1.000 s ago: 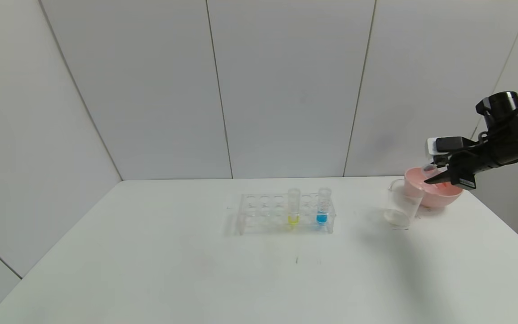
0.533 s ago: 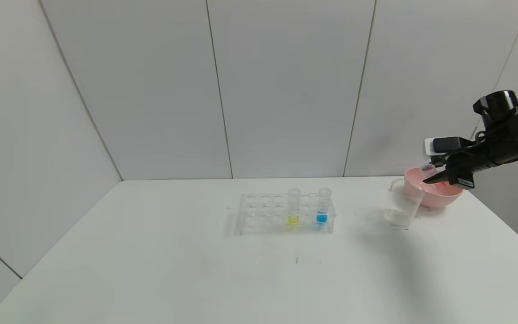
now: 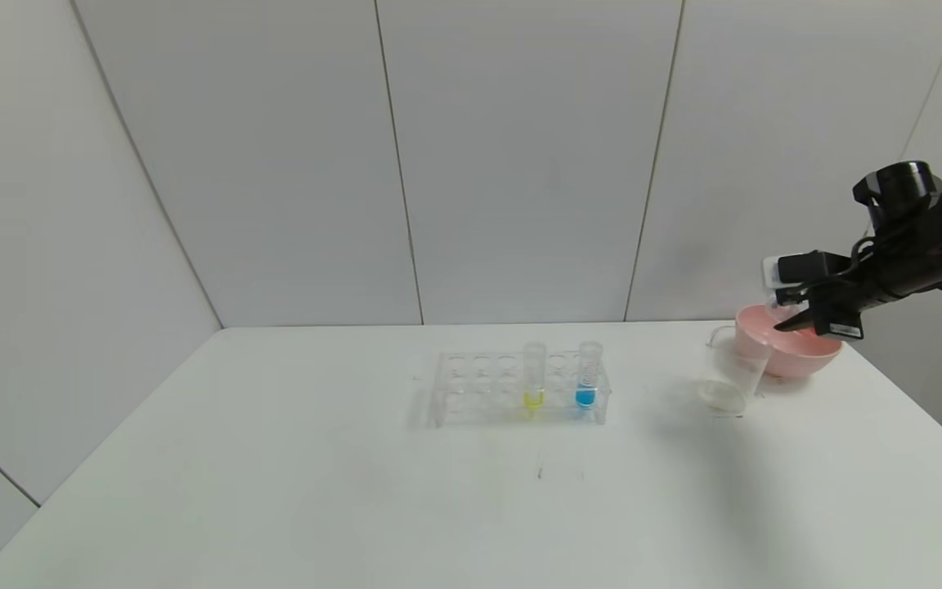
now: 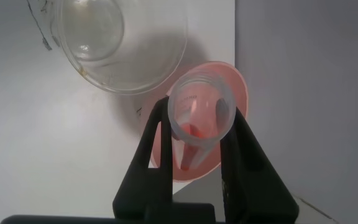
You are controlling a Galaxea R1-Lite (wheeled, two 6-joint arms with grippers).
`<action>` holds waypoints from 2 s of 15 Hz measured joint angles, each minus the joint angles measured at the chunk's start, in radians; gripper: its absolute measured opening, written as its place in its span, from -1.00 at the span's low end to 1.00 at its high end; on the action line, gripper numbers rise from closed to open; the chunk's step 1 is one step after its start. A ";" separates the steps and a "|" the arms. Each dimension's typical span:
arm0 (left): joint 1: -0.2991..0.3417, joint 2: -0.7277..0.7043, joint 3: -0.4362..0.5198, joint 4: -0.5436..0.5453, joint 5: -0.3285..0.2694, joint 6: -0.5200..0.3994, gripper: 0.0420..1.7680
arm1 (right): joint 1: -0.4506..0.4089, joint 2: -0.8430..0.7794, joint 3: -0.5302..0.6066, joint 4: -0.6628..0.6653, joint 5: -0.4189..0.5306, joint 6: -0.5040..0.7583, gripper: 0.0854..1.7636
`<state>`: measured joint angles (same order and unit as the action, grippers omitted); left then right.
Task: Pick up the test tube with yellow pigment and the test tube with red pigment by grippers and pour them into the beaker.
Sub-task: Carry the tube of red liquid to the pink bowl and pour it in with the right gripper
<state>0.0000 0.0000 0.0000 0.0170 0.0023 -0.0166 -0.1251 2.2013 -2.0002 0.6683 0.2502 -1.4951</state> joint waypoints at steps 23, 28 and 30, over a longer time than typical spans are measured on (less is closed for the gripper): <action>0.000 0.000 0.000 0.000 0.000 0.000 0.94 | 0.104 -0.030 0.000 0.017 -0.336 0.064 -0.50; 0.000 0.000 0.000 0.000 0.000 0.000 0.94 | 0.104 -0.037 0.000 0.016 -0.375 0.064 -0.50; 0.000 0.000 0.000 0.000 0.000 0.000 0.94 | 0.104 -0.038 0.000 0.017 -0.384 0.062 -0.50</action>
<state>0.0000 0.0000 0.0000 0.0170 0.0028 -0.0166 -0.0211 2.1630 -2.0002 0.6853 -0.1340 -1.4332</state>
